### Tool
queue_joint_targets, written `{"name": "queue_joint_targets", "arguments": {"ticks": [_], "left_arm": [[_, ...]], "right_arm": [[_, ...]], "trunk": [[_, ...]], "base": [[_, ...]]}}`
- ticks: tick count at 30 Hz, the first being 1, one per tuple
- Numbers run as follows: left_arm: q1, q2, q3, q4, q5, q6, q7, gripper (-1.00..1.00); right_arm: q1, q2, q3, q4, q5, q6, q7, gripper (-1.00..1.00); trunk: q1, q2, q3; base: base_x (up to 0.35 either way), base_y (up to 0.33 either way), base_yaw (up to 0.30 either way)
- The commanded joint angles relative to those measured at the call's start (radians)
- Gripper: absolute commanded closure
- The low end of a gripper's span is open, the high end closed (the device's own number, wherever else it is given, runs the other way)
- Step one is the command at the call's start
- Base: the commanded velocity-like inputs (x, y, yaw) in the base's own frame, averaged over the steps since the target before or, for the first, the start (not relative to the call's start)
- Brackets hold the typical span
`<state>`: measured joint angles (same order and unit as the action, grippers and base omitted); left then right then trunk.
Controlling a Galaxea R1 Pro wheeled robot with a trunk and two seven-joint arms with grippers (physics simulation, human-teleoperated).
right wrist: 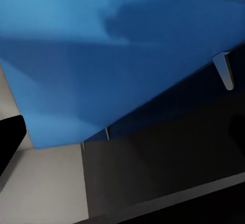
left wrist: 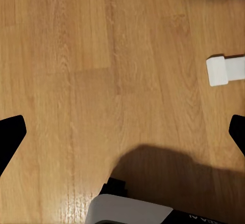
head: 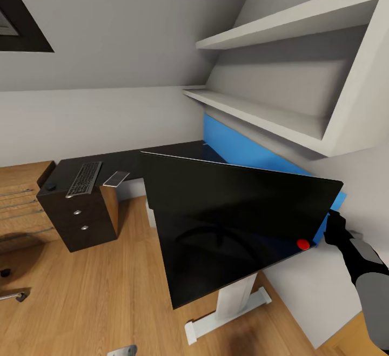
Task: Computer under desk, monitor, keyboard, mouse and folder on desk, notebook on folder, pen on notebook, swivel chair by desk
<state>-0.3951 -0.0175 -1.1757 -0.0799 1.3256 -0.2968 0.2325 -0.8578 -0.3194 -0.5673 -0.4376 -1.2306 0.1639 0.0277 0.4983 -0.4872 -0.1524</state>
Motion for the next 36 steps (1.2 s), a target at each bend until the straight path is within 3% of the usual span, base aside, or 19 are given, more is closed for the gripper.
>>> {"name": "queue_joint_targets", "arguments": {"ticks": [1, 29, 31, 32, 36], "left_arm": [[-0.001, 0.0, -0.009, -0.001, 0.005, -0.002, 0.007, -1.0], [-0.001, -0.001, -0.009, -0.001, 0.005, -0.001, 0.007, -1.0], [-0.001, -0.001, -0.009, -0.001, 0.006, -0.002, 0.007, -1.0], [-0.001, -0.002, -0.009, -0.001, 0.005, -0.001, 0.006, -1.0], [-0.001, -0.002, -0.009, -0.001, 0.006, -0.001, 0.006, -1.0]], "right_arm": [[-0.001, 0.0, -0.006, 0.0, -0.004, 0.006, 0.003, -1.0], [-0.001, -0.001, -0.002, 0.0, 0.0, 0.034, -0.004, -1.0], [-0.001, -0.002, -0.001, -0.001, 0.002, 0.038, -0.016, -1.0], [-0.001, -0.004, 0.001, -0.002, 0.01, 0.044, -0.084, -1.0], [-0.001, -0.004, 0.002, -0.003, 0.011, 0.043, -0.096, -1.0]], "trunk": [[0.0, -0.002, -0.002], [0.0, -0.002, -0.002], [0.0, -0.002, -0.002], [0.0, -0.002, -0.002], [0.0, -0.002, -0.002]], "base": [[0.0, 0.0, 0.0], [0.0, 0.0, 0.0], [0.0, 0.0, 0.0], [0.0, 0.0, 0.0], [-0.001, 0.0, 0.0]]}}
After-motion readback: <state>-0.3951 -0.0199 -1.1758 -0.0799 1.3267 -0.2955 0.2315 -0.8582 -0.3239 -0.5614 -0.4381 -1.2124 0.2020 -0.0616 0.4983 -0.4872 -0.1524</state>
